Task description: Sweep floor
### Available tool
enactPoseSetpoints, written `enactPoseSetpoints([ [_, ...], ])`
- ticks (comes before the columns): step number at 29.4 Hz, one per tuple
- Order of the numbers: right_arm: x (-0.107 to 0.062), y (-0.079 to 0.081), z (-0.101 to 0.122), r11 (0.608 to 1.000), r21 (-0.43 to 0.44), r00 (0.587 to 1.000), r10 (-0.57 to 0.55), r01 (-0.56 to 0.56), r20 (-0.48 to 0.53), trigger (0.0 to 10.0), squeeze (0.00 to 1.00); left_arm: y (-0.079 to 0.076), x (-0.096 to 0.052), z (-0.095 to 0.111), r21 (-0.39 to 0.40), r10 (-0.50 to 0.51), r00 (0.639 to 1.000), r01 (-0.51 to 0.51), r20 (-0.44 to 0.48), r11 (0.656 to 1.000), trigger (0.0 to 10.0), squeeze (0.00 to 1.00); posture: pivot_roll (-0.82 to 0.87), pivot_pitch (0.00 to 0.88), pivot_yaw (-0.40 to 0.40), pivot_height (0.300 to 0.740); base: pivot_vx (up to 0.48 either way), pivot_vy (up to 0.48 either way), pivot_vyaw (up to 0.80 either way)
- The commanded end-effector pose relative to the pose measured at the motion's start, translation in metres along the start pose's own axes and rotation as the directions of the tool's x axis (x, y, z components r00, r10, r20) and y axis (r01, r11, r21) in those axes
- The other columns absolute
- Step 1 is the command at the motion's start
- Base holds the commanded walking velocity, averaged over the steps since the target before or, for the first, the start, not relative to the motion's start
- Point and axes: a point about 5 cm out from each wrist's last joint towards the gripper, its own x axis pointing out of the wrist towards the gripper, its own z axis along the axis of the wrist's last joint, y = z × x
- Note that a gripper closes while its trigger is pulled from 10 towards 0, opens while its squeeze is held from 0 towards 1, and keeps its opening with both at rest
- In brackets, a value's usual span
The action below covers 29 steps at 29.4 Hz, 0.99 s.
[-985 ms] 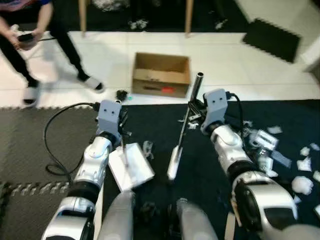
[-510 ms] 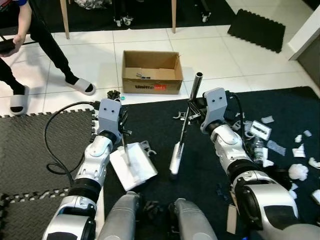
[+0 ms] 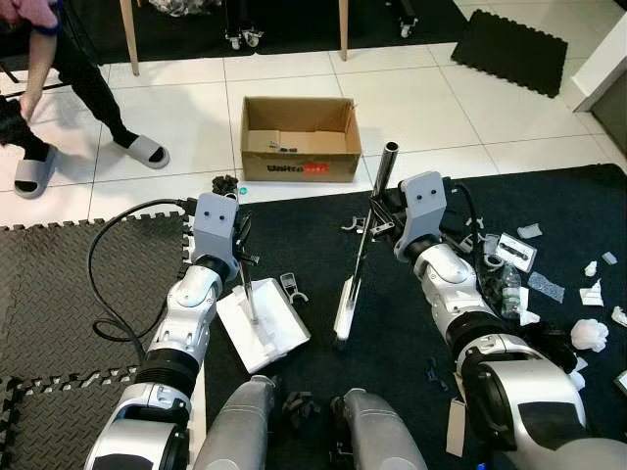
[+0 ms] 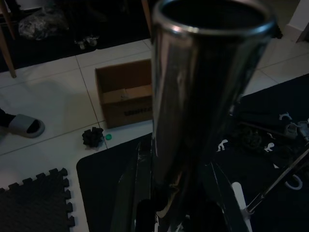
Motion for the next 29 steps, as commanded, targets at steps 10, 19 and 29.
enactPoseSetpoints([
  [10,0.0001,0.0006,0.0005,1.000,0.001,1.000,-0.001,0.001,0.010,10.0,0.00,-0.0013,0.0018,0.0055,-0.003,0.001,0.999,-0.001,0.035,1.000,10.0,0.00,0.01,0.120,-0.034,0.740,0.000,0.000,0.00],
  [19,0.0011,0.0016,0.0011,1.000,0.006,1.000,-0.001,0.000,0.011,10.0,0.00,-0.0007,0.0019,0.0061,0.001,0.004,0.999,-0.004,0.037,1.000,10.0,0.00,0.01,0.119,-0.035,0.740,0.000,0.000,0.00],
  [29,0.0008,0.0016,0.0006,1.000,0.007,1.000,0.000,0.000,0.009,10.0,0.00,0.0000,0.0011,0.0057,0.005,0.007,0.999,-0.008,0.037,1.000,10.0,0.00,0.01,0.121,-0.037,0.740,0.000,0.000,0.00],
])
